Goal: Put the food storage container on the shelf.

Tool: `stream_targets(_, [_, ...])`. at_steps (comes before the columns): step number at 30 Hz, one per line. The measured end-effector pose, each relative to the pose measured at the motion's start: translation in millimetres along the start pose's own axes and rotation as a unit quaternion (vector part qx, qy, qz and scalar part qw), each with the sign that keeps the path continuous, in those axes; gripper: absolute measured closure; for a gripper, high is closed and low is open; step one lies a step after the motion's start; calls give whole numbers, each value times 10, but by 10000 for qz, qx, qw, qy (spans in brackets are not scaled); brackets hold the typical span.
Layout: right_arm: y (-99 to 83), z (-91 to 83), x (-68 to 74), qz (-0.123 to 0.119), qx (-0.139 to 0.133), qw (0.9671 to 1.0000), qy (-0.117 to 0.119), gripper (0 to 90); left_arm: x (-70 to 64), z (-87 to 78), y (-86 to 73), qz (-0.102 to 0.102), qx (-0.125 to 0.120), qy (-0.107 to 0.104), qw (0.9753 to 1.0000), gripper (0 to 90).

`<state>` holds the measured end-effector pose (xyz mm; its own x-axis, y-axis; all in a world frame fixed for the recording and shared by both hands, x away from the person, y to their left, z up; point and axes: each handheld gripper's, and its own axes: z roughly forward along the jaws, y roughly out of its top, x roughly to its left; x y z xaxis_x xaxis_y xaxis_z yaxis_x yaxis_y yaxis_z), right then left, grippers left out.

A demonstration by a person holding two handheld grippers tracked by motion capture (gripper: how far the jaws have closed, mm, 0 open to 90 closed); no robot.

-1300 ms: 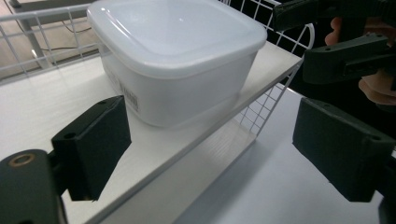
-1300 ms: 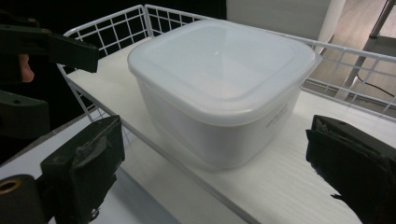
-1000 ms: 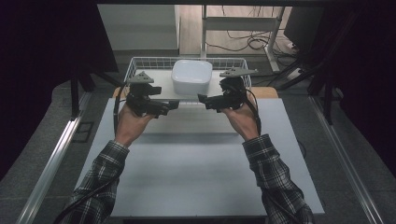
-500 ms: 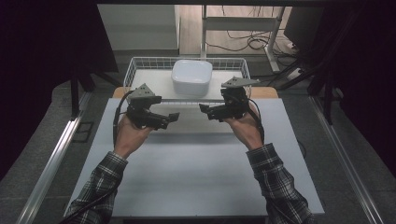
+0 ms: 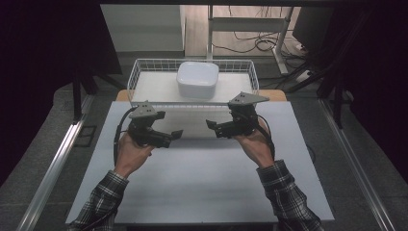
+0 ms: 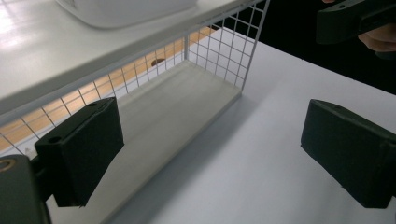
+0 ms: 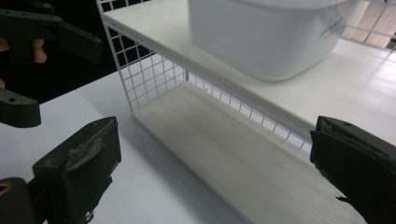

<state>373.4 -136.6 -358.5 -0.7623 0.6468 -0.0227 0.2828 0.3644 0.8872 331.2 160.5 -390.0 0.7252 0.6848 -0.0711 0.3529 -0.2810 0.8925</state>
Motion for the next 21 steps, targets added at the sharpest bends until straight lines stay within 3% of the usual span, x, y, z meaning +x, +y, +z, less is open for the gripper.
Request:
stream_targets(16, [-455, -127, 150, -159, 209, 9996, 34, 3, -179, -109, -449, -166, -140, -192, 9996, 45])
stream_targets(21, [-568, -169, 194, -208, 242, 9995, 25, 0, -213, -160, -586, -211, -141, -163, 9995, 38])
